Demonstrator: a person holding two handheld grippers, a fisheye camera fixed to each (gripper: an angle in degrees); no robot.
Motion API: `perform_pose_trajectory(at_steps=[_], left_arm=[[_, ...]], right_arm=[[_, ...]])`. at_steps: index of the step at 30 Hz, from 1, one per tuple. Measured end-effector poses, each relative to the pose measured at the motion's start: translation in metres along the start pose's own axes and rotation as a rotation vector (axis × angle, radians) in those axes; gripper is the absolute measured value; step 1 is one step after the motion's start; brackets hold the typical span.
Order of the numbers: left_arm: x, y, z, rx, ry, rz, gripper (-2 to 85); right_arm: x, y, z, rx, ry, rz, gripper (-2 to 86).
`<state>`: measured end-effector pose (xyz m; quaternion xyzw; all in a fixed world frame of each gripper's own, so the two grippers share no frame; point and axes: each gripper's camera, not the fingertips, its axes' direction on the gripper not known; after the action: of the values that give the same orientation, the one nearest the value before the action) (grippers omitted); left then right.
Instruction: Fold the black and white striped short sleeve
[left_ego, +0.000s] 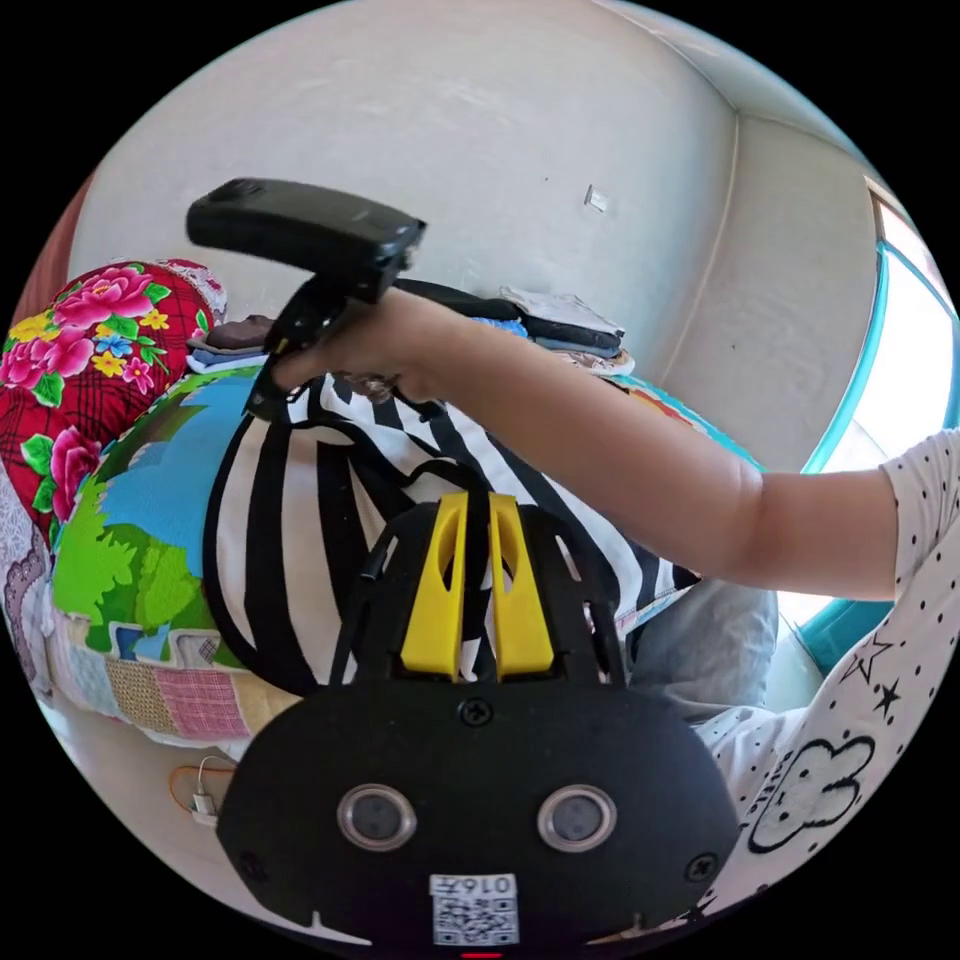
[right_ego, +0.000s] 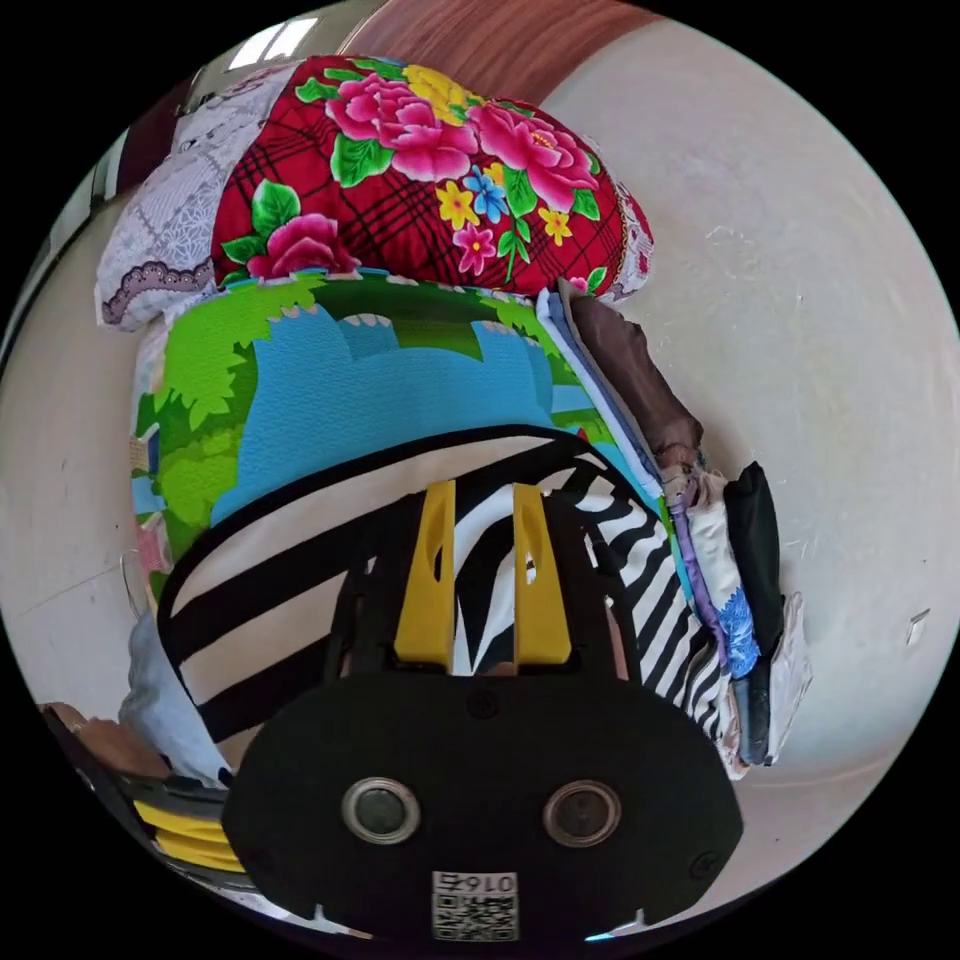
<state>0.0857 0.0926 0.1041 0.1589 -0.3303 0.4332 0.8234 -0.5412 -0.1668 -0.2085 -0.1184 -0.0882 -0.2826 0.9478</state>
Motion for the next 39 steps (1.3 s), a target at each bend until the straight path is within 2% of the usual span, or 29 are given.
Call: perform_pose_trajectory(at_steps=[5, 7, 12, 14, 17, 20, 23, 26, 30, 32, 36, 39], left_arm=[[0.011, -0.002, -0.002, 0.001, 0.009, 0.016, 3.5], [0.014, -0.001, -0.004, 0.008, 0.011, 0.026, 3.5], [0.014, 0.001, -0.009, 0.022, 0.063, 0.033, 3.4], [0.016, 0.001, -0.008, 0.018, 0.074, 0.040, 3.4], [0.020, 0.002, -0.003, -0.008, 0.081, 0.058, 3.3], [0.025, 0.003, 0.000, -0.026, 0.090, 0.077, 3.3], [0.030, 0.004, 0.005, -0.051, 0.090, 0.088, 3.3], [0.033, 0.005, 0.007, -0.063, 0.087, 0.097, 3.3], [0.032, 0.010, 0.005, -0.069, 0.087, 0.091, 3.3], [0.030, 0.012, 0.003, -0.067, 0.088, 0.087, 3.2], [0.024, 0.020, -0.006, -0.052, 0.087, 0.086, 3.0], [0.014, 0.026, -0.018, -0.028, 0.077, 0.063, 3.0]], right_arm=[[-0.001, -0.025, 0.038, -0.159, 0.190, -0.033, 6.0], [0.013, -0.018, 0.040, -0.159, 0.192, -0.004, 3.4], [0.107, 0.033, 0.032, -0.079, -0.040, 0.315, 2.1], [0.158, 0.078, 0.037, -0.029, -0.220, 0.496, 2.2], [0.200, 0.126, 0.060, -0.028, -0.404, 0.610, 3.5], [0.225, 0.150, 0.062, 0.063, -0.399, 0.685, 5.8], [0.221, 0.136, 0.033, 0.229, -0.325, 0.590, 6.1], [0.197, 0.092, 0.016, 0.266, -0.241, 0.413, 6.7], [0.161, 0.037, 0.038, 0.121, -0.190, 0.194, 7.8], [0.147, 0.015, 0.069, -0.020, -0.092, 0.133, 8.1], [0.146, 0.007, 0.103, -0.116, 0.062, 0.134, 6.0], [0.166, 0.009, 0.108, -0.081, -0.017, 0.183, 2.1]])
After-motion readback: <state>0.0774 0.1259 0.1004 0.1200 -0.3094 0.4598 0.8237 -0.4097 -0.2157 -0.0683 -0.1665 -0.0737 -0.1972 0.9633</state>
